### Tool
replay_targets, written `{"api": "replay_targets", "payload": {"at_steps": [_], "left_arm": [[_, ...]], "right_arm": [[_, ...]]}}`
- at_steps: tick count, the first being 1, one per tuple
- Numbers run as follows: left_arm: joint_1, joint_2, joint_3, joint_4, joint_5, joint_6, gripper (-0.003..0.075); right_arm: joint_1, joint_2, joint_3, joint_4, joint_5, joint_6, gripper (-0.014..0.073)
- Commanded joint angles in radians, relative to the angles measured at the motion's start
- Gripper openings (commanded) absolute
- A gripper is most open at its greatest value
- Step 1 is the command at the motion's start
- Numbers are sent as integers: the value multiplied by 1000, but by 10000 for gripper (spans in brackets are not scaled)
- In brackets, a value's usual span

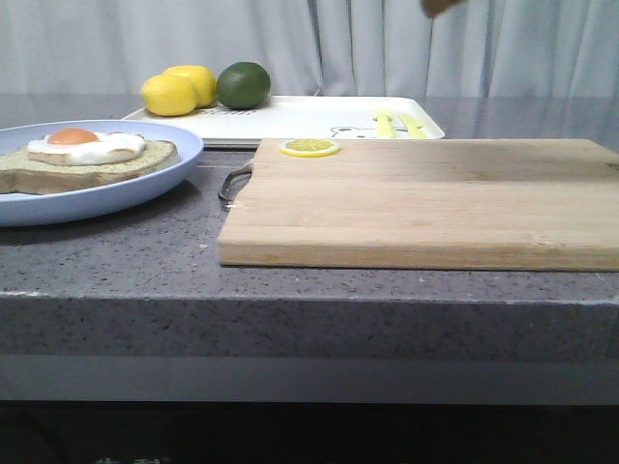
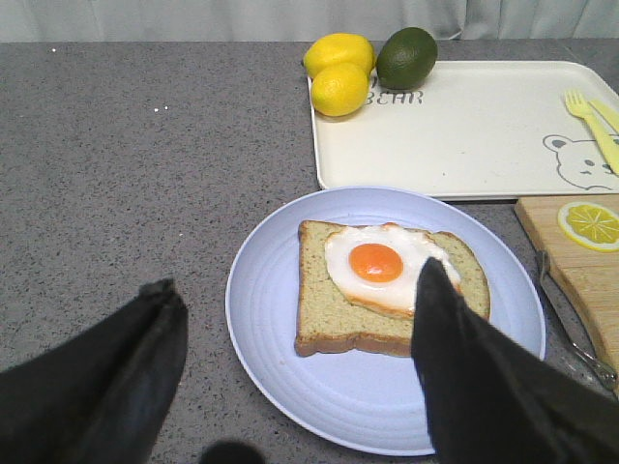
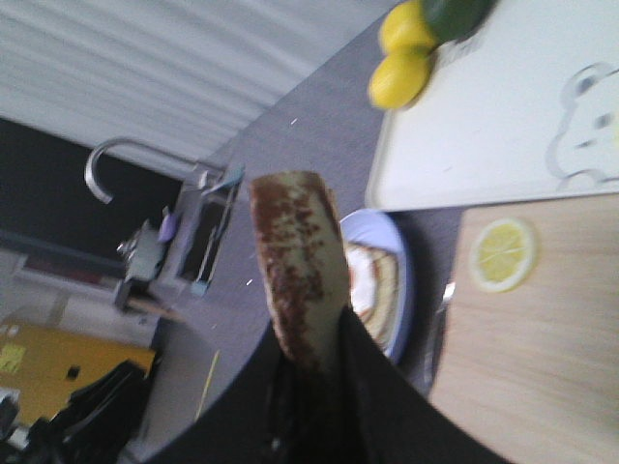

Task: Place bread and move sandwich to tray
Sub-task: 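Carry the bread slice with the right gripper over the egg toast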

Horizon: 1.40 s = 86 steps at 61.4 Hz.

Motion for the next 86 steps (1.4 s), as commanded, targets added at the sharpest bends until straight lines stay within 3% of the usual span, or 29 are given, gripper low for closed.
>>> {"api": "replay_targets", "payload": {"at_steps": [1,19,30,51,66,86], "left_arm": [[-2,3,-36,2,-76,-1,491],[-2,3,-36,2,-80,-1,491],[-2,3,-36,2,-80,-1,491],[-2,3,-36,2,-80,-1,491],[-2,3,-36,2,-80,-1,491],[-2,3,-36,2,-80,-1,491]], "right_arm": [[130,-37,-22,130,33,-5,-29],[578,-30,-22,242,-506,-5,-29],[736,38,-22,458,-653,-118,-29],[840,265,-207,475,-634,-132,-29],[893,410,-363,475,-718,67,-29],[932,527,-488,475,-851,178,-29]]}}
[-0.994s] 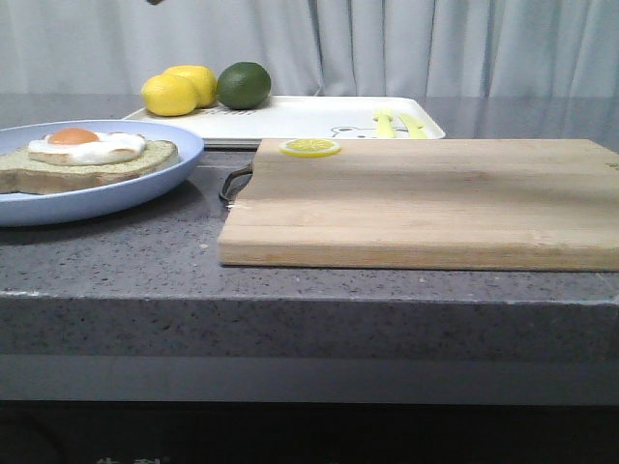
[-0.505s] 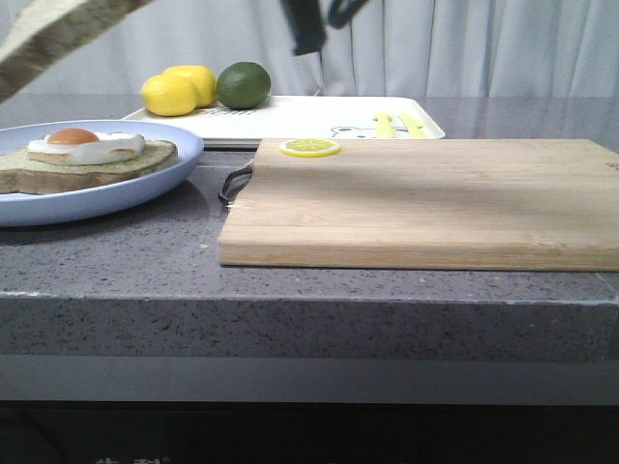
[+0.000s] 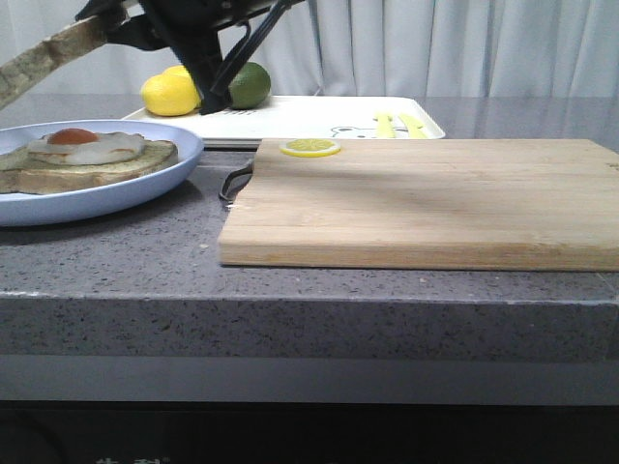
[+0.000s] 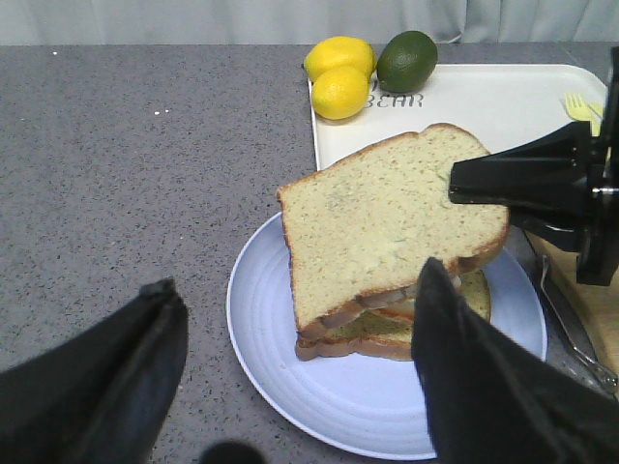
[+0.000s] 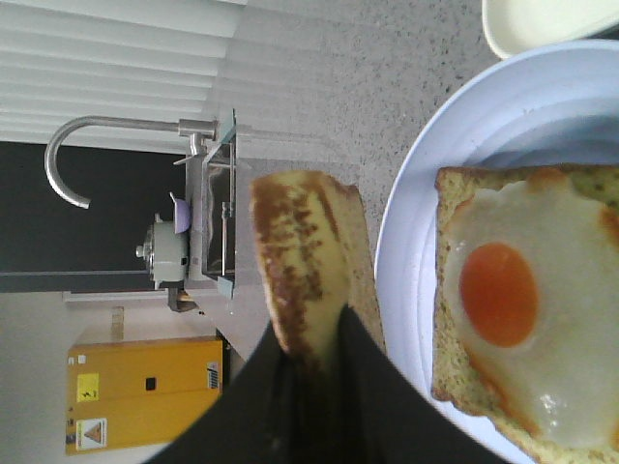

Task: Place bread and move sandwich to tray
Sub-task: 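Carry the bread slice with the right gripper over the egg toast, then lower the bread onto the egg toast and open the right gripper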

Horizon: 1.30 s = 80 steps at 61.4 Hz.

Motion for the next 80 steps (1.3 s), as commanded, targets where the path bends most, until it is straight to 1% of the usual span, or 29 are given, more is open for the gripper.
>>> {"api": "replay_targets", "payload": {"at_steps": [1,15,24,31,49,54,71,80], "left_arm": [[-2,3,-34,2,-76,-1,491],[-2,3,-34,2,-76,-1,491],[-2,3,-34,2,-76,-1,491],[-2,3,-34,2,-76,-1,491],[-2,3,-34,2,-76,-1,491],[-2,3,-34,2,-76,-1,491],[-2,3,-34,2,-76,-1,491],[-2,3,-34,2,-76,-1,491]], "right_arm": [[2,-48,-55,132,-2,33,-29],[2,-48,-56,131,-34,36,-29],[2,-45,-50,123,-32,34,-29],[-1,-45,-24,103,-35,34,-29],[-5,-45,46,103,-36,34,-18],[-5,-45,47,103,-41,34,20],[-5,-45,47,83,-42,33,257],[-10,-45,47,22,-38,33,342]]}}
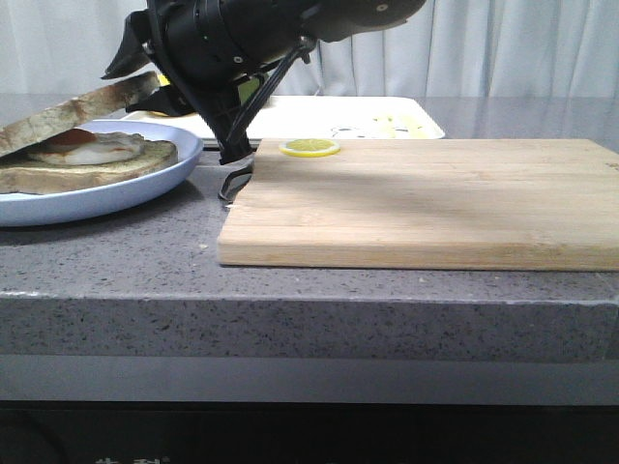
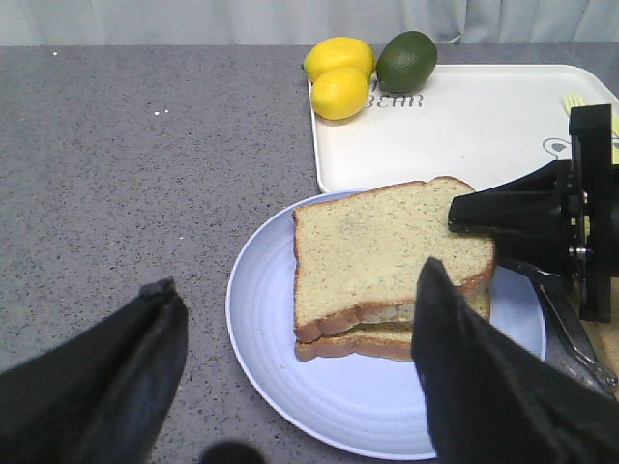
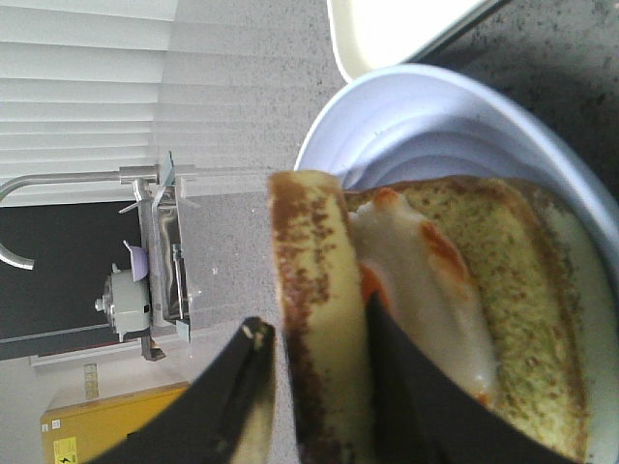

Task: Place bread and move sandwich to tray
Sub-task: 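Lower the bread onto the egg toast and open the right gripper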

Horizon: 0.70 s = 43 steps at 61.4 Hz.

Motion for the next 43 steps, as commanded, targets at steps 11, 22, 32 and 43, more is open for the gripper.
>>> {"api": "replay_targets", "payload": {"at_steps": [11,22,32,43], "left_arm": [[-2,3,-34,1,-76,-1,491],[-2,3,-34,1,-76,-1,491],[-2,3,-34,1,-76,-1,491],[-2,3,-34,1,-76,-1,491]], "right_arm": [[-52,-56,-26,-136,106,-7,398],[-124,-63,-26,-260,252,-7,405],[-176,-107,-26,-389,343,-7,405],[-208,-223,-26,-624,382,-7,405]]}}
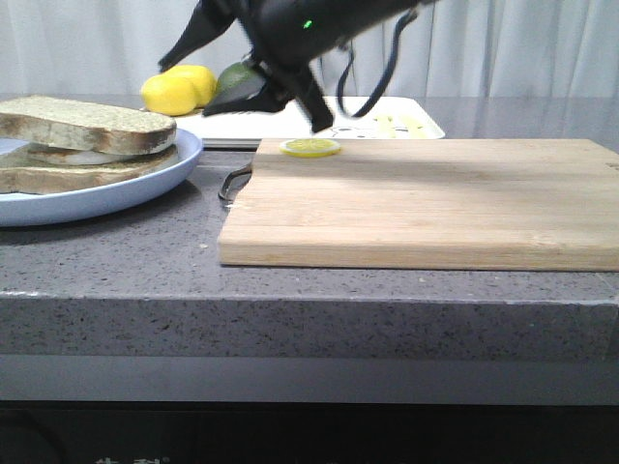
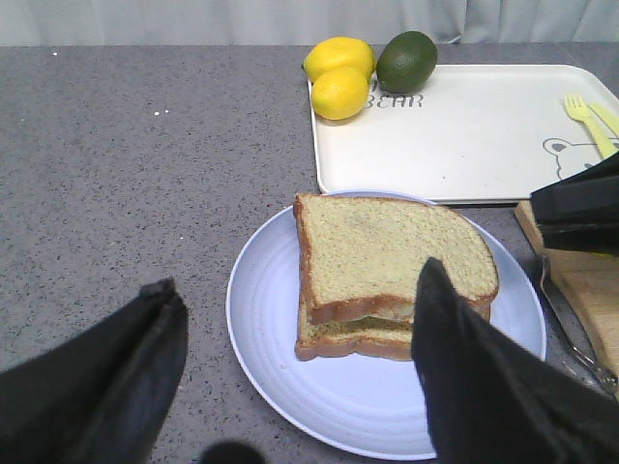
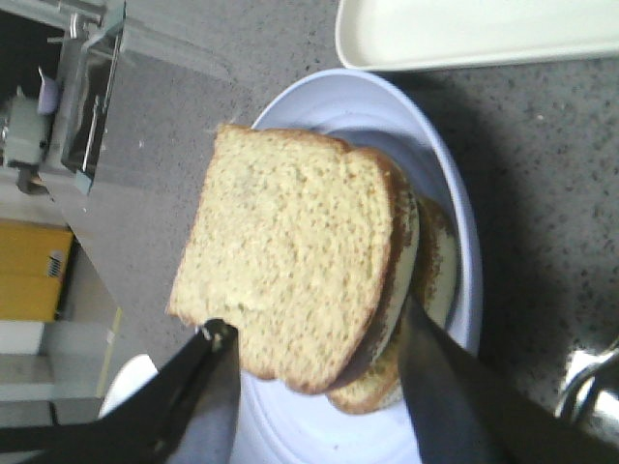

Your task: Place bread and move sandwich to tray

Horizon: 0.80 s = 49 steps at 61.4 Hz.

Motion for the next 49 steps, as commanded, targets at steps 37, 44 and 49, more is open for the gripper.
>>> {"api": "replay_targets", "payload": {"at_steps": [37,44,49], "left_arm": [[-2,3,-34,1,-74,-1,491],[-2,3,-34,1,-74,-1,491],[-2,3,-34,1,-76,-1,491]], "right_arm": [[-22,-677,7,-1113,345,352,402],[-22,-789,86,-1113,333,352,402],[-22,-872,154,-1113,313,352,402]]}}
